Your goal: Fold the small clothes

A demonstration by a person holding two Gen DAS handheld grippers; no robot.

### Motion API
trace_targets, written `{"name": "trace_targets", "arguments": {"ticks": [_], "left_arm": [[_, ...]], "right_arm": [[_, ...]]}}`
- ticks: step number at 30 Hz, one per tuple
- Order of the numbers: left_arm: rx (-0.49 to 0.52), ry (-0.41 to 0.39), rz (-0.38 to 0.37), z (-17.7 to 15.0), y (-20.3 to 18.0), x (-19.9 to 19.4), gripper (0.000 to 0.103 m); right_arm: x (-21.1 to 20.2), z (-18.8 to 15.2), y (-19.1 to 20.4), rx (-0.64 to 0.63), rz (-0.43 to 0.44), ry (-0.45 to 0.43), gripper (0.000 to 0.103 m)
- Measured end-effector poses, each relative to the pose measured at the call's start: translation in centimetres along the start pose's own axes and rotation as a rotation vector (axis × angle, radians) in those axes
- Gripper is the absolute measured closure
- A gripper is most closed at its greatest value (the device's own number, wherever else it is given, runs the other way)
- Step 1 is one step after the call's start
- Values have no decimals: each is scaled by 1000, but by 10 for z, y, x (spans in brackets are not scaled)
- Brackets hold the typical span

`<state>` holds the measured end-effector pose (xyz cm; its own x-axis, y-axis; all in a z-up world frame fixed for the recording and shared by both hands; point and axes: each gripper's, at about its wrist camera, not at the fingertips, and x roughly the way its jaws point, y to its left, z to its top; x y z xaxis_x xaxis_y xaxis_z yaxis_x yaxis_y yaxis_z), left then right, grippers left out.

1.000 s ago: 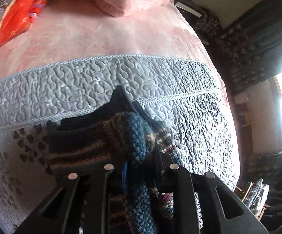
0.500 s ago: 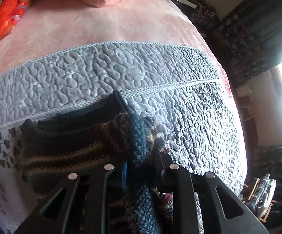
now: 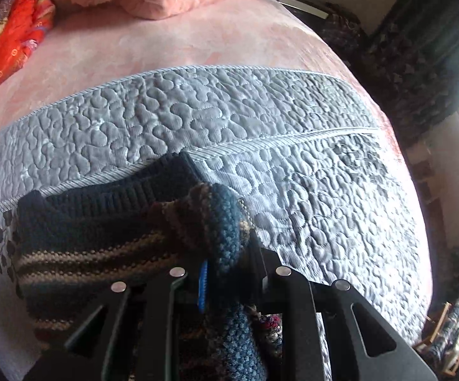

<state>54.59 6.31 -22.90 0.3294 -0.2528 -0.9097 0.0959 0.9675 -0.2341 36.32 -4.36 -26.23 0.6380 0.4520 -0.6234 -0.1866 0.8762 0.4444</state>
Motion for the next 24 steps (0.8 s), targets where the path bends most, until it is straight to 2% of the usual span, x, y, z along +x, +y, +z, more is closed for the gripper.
{"name": "trace_targets", "arguments": {"ticks": [2,8,11,13,15,16,17,18,21,23,24], "left_arm": [[3,-25,23,-5,-5,6,81],[-16,-91,23,-13,-9,18,79],[-5,-137,7,-17,-11,20,72],[-17,-185,-40,-17,-8,14,60],[-35,-222,-79,-16,-2,7,48],[-45,-241,-89,-15,1,2,45],[-57,-261,-104,-14,6,-5,43],[-68,-270,-124,-12,12,-12,42],[-70,-265,-159,-8,28,-33,40],[-51,-252,-183,-8,39,-51,39],[-42,-250,-191,-10,46,-61,39]], "right_arm": [[3,-2,-10,37,26,17,91],[12,-6,-41,152,94,74,91],[15,-9,-49,171,114,95,91],[19,-13,-58,223,144,121,89],[22,-14,-67,281,179,143,82],[22,-15,-71,300,185,149,73],[22,-15,-75,317,189,150,67],[21,-15,-80,345,203,149,65],[17,-15,-90,403,252,155,53],[15,-12,-97,452,307,162,39],[14,-9,-102,481,337,166,36]]}}
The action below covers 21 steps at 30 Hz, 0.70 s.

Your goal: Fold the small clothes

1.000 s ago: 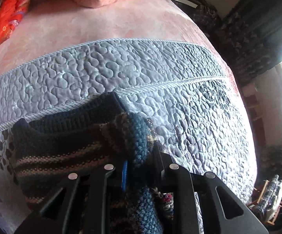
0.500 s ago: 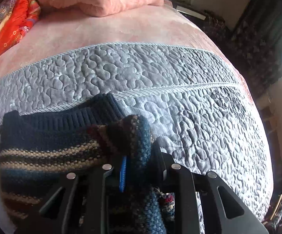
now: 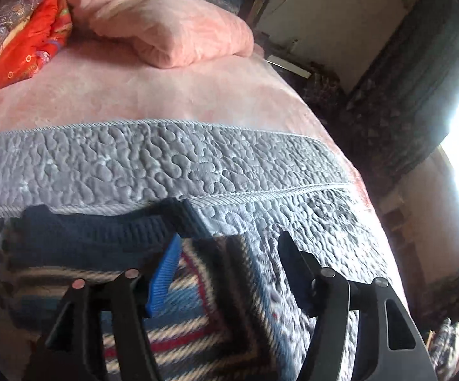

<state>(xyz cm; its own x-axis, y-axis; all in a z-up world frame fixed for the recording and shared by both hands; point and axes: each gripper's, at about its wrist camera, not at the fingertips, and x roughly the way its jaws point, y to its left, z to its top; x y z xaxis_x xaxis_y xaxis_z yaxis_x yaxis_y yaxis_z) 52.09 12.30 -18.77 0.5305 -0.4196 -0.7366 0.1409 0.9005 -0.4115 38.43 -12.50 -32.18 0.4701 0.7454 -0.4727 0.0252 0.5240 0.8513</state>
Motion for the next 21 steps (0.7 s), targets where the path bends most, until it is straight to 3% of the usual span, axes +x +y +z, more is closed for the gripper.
{"name": "trace_targets", "arguments": {"ticks": [2,5,9,14,21], "left_arm": [[15,-1,-27,1,13,-27,39],[2,17,-116,-8,36,-62,39],[-48,81,-248,-41,60,-82,39],[-103,120,-315,-77,75,-82,39],[-202,112,-385,-98,97,-73,39]], "right_arm": [[-6,12,-3,39,75,33,30],[1,41,3,27,127,160,26],[22,75,20,-34,86,284,24],[50,103,36,-74,40,329,24],[87,110,42,-152,-52,382,48]]}}
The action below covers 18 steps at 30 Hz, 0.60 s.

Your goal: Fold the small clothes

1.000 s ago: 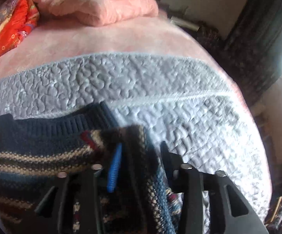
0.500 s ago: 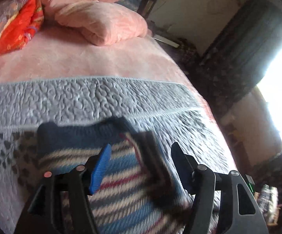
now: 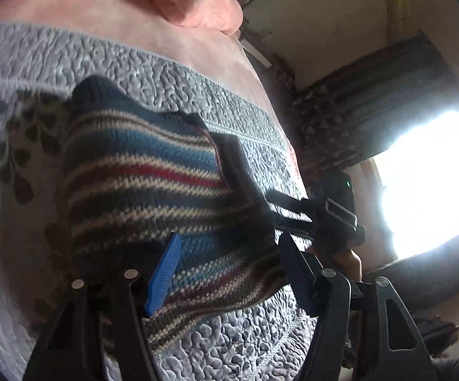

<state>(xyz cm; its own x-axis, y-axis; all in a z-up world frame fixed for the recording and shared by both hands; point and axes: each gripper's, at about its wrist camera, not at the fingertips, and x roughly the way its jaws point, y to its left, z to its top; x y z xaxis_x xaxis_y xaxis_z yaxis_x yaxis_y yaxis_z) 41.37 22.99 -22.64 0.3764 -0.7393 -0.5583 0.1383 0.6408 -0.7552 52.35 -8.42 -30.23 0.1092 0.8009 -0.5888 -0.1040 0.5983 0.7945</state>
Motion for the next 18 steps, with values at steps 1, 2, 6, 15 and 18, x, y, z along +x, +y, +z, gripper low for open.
{"name": "trace_targets", "arguments": {"ticks": [1,2,6,15,18], "left_arm": [[-6,2,0,-2,4,3,39],[-17,4,-4,-2,8,5,39],[-61,15,-22,-3,20,12,39],[-50,28,-56,-4,16,19,39],[-34,56,-53,-8,15,31,41]], "right_arm": [[6,2,0,-5,-8,14,55],[11,3,0,-10,-23,27,68],[14,4,-8,-8,-41,31,75],[-3,9,13,-127,-54,-54,86],[1,13,-13,-49,-102,-62,86]]}}
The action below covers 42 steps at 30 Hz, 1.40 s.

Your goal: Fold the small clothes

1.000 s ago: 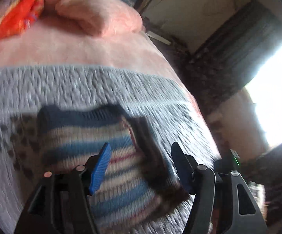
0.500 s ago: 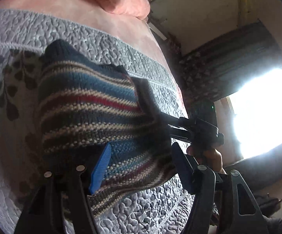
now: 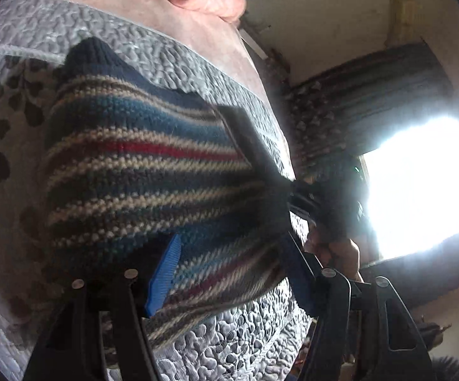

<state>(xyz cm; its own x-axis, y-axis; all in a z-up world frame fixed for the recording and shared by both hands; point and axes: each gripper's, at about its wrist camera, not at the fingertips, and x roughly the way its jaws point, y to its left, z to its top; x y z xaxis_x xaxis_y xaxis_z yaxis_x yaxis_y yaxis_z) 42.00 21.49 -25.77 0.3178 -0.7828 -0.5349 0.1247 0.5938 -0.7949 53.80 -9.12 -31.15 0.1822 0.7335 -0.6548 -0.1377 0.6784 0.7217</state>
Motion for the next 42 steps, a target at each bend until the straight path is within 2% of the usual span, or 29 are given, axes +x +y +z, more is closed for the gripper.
{"name": "trace_targets", "arguments": {"ticks": [2,3,4,6,8,12,13,14,16,18,21,25,27,29,31,32,33,34,35,36,37,39,40,42], "left_arm": [[-14,14,19,-2,4,8,41],[-11,16,28,-2,4,9,41],[-12,20,31,-1,2,9,41],[-25,18,2,5,-1,-1,43],[-9,-17,-33,15,-9,-18,43],[-24,-77,-50,43,-5,-36,42],[-37,-78,-47,52,0,-35,42],[-43,-74,-34,57,4,-33,42],[-67,-44,-9,69,17,-22,42],[-96,-8,37,72,33,-8,42],[-106,35,76,74,50,13,50],[-91,67,111,83,43,11,50],[-32,31,127,83,27,-4,50],[-2,12,55,79,11,-14,49],[13,20,5,72,3,-13,46],[18,35,12,70,3,-8,45],[21,61,49,67,6,1,45],[16,85,99,65,12,10,45],[7,109,139,63,21,18,46],[8,113,149,60,28,23,50],[22,110,155,59,31,25,54],[20,115,156,60,28,21,54],[4,102,130,60,24,12,52],[39,98,49,51,10,-1,51]], "right_arm": [[13,-2,-14,20,-16,33,85],[13,0,-18,43,16,35,84],[11,2,-19,67,54,40,78],[3,10,-18,94,129,42,71],[-1,19,-13,79,130,24,58],[14,40,-6,73,112,57,55],[20,43,-5,66,96,72,64],[21,46,0,32,56,67,83],[12,47,13,-37,38,-7,84],[7,43,12,-55,29,-56,85],[30,36,-17,17,-58,-2,83],[19,41,-19,53,-1,13,74],[-3,47,-7,24,1,-47,74],[-20,53,3,13,43,-94,74],[-15,55,15,-18,88,-60,74],[-8,54,17,-27,93,-18,74],[6,51,17,-34,79,46,75],[19,48,13,-40,29,87,81],[26,48,9,-41,-8,101,103],[32,48,-2,-33,-52,107,103],[32,50,-6,-15,-44,109,103],[24,53,0,-29,-50,101,103],[15,49,4,-43,-38,99,98],[-1,37,16,-73,27,107,96]]}}
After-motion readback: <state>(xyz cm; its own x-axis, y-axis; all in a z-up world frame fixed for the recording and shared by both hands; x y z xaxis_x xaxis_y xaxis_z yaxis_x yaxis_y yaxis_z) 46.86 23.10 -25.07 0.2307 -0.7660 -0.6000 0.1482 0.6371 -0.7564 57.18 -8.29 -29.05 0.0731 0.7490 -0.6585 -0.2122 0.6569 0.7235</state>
